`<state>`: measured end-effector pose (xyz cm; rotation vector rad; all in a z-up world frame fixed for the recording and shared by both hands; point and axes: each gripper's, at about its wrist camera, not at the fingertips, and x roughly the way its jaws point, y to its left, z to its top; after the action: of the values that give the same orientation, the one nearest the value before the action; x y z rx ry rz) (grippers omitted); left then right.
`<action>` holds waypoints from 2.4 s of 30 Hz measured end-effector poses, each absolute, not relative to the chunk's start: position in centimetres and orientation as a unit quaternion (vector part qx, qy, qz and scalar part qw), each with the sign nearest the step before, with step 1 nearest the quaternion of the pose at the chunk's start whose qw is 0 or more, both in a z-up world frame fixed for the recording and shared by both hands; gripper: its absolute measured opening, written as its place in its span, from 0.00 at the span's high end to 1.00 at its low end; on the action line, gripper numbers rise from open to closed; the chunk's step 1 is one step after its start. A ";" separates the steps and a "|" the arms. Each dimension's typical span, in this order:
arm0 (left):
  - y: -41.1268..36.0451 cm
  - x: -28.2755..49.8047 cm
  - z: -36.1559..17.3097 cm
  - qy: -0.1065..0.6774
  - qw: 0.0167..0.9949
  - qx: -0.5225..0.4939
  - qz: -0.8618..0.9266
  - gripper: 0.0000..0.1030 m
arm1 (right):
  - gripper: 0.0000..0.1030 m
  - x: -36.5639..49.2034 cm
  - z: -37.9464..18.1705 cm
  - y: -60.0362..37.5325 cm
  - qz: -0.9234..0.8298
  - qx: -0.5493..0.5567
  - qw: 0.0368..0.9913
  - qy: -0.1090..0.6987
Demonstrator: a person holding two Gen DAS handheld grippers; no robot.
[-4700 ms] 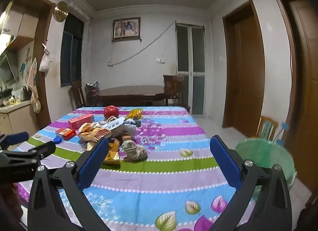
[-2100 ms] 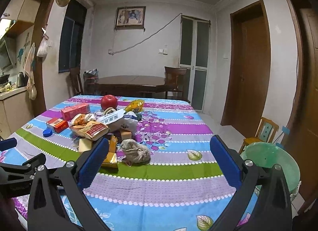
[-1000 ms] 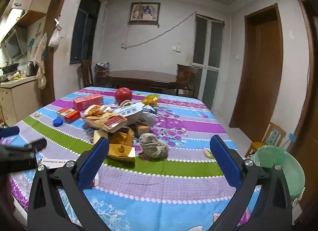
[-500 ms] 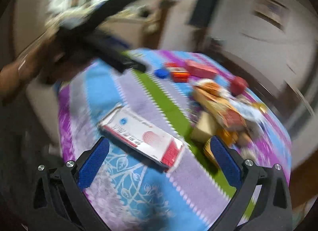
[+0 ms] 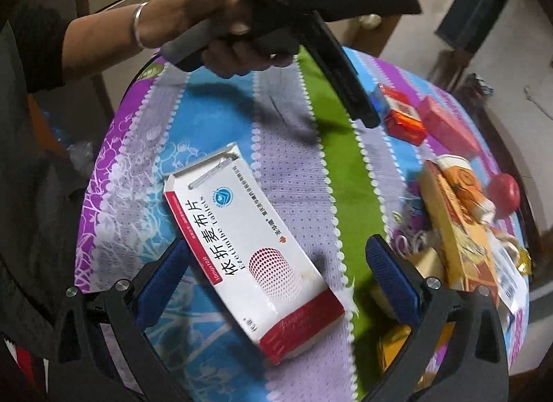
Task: Collect trash
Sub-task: 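Grasp the blue bottle cap with left tool while right tool grasps the white medicine box, then carry the cap and white box with both tools over the green bin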
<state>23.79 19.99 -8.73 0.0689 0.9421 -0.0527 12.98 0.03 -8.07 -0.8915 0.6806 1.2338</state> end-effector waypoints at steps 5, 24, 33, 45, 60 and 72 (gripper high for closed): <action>19.6 24.7 -9.4 0.455 0.889 0.036 -0.036 0.30 | 0.28 14.0 -8.5 0.0 0.574 -0.372 0.647 0.338; 16.2 14.3 -6.4 0.399 0.916 0.027 -0.040 0.60 | 0.58 6.1 -5.7 -5.2 0.535 -0.225 0.746 0.326; 13.3 11.1 -3.9 0.368 0.928 0.052 -0.035 0.60 | 0.91 5.1 -5.9 -6.9 0.472 -0.190 0.792 0.339; 9.4 10.5 -0.7 0.340 0.937 0.054 -0.065 0.60 | 0.93 3.7 -1.3 -12.3 0.399 -0.116 0.865 0.280; -8.2 12.6 2.3 0.307 0.924 0.117 -0.197 0.60 | 0.93 4.1 4.5 -27.6 0.169 -0.059 0.955 0.239; -26.2 13.7 2.1 0.296 0.892 0.177 -0.292 0.60 | 0.93 4.1 2.8 -40.1 -0.001 -0.016 0.957 0.288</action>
<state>13.75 -26.16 2.12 0.3683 0.6145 -0.6067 4.07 -40.09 2.83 -0.0331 0.5844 -0.0023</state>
